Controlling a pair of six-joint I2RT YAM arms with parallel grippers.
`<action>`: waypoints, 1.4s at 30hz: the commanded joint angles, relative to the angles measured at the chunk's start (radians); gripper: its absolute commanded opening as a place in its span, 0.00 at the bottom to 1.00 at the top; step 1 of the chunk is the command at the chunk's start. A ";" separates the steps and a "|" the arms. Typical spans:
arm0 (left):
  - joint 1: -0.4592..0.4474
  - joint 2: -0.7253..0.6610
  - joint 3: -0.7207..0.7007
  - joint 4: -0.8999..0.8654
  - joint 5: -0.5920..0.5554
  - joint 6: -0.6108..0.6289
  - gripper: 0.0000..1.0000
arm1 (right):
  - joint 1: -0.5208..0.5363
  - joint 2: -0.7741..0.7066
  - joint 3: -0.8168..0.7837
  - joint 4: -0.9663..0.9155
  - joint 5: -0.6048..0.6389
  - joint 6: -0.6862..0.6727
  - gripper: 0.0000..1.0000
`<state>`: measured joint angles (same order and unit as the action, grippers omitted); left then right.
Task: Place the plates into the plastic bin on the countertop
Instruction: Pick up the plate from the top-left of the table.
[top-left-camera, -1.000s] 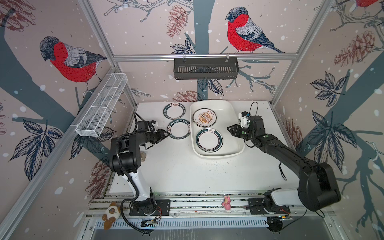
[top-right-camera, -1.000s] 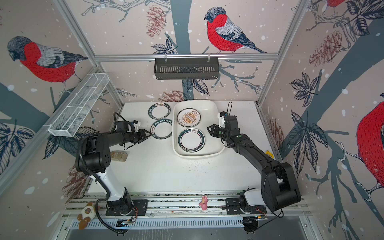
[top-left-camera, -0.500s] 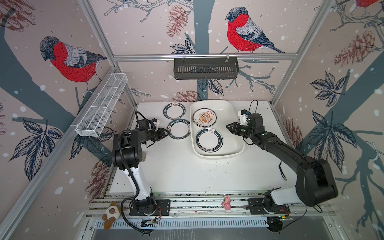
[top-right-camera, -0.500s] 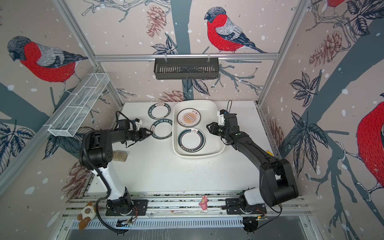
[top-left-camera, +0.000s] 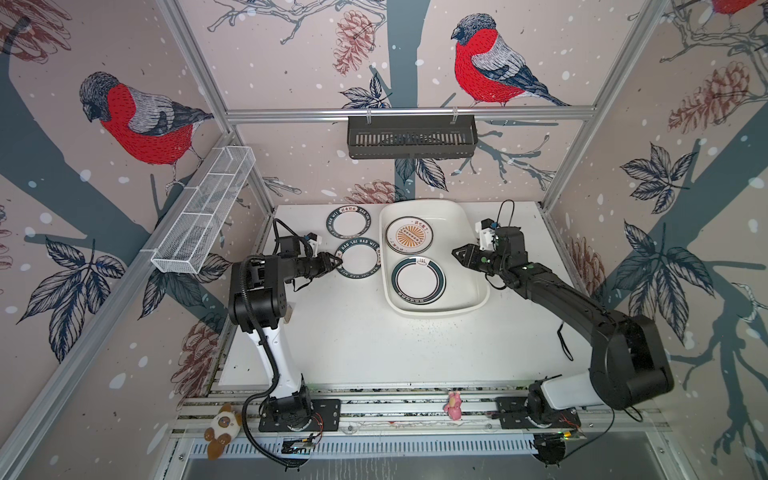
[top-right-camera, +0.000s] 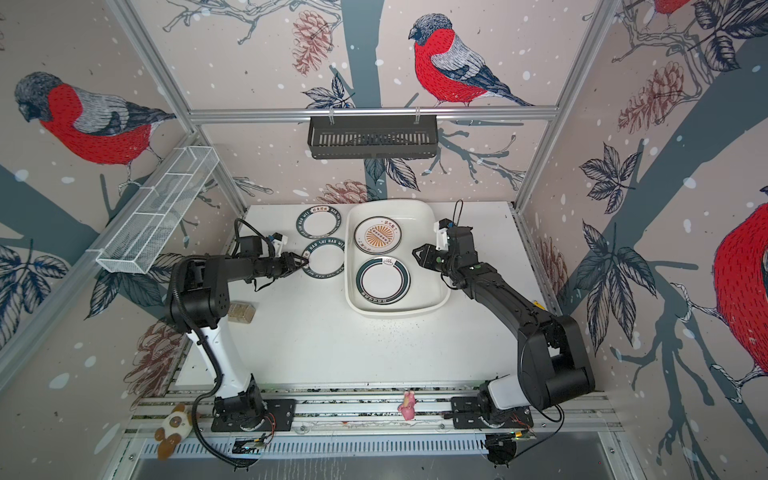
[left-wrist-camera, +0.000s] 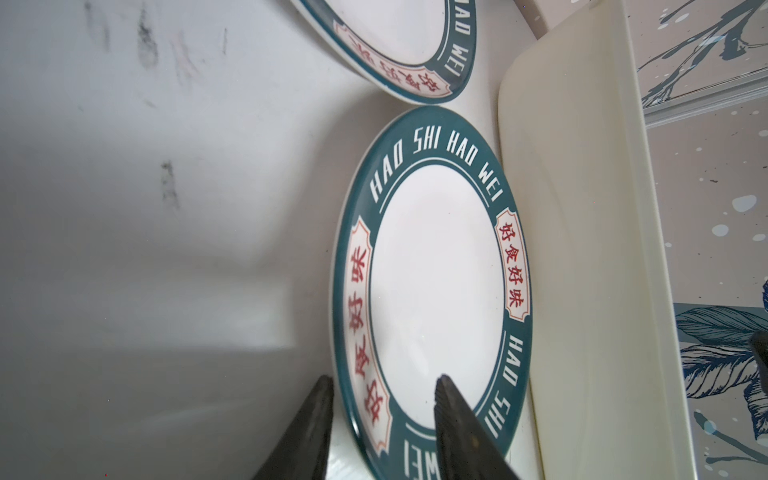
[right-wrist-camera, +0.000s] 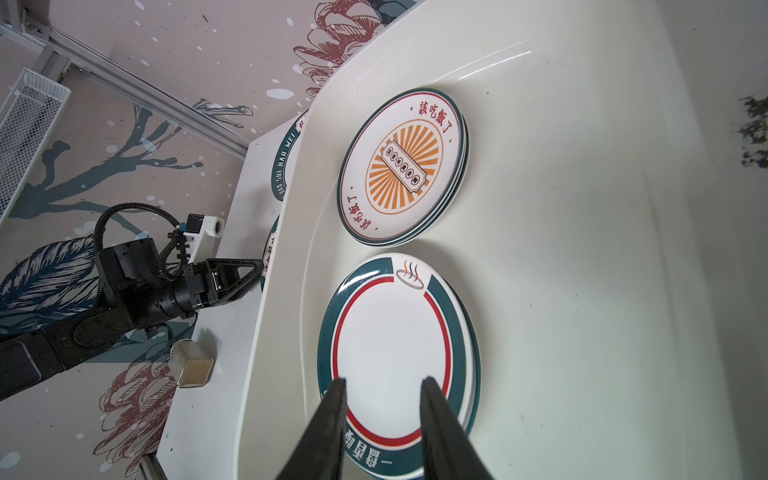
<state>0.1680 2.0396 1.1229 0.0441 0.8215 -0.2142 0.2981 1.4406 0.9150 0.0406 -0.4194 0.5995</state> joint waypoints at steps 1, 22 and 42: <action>0.001 0.017 0.006 -0.017 -0.029 -0.012 0.42 | -0.002 0.002 0.001 0.025 0.000 0.006 0.32; 0.010 0.015 -0.002 -0.002 -0.056 -0.053 0.10 | -0.004 0.010 -0.002 0.030 -0.007 0.008 0.32; 0.051 -0.111 -0.016 -0.027 -0.094 -0.071 0.00 | -0.008 0.014 -0.010 0.047 -0.027 0.010 0.32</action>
<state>0.2131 1.9503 1.1023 0.0311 0.7551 -0.3050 0.2897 1.4548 0.9096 0.0544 -0.4309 0.6018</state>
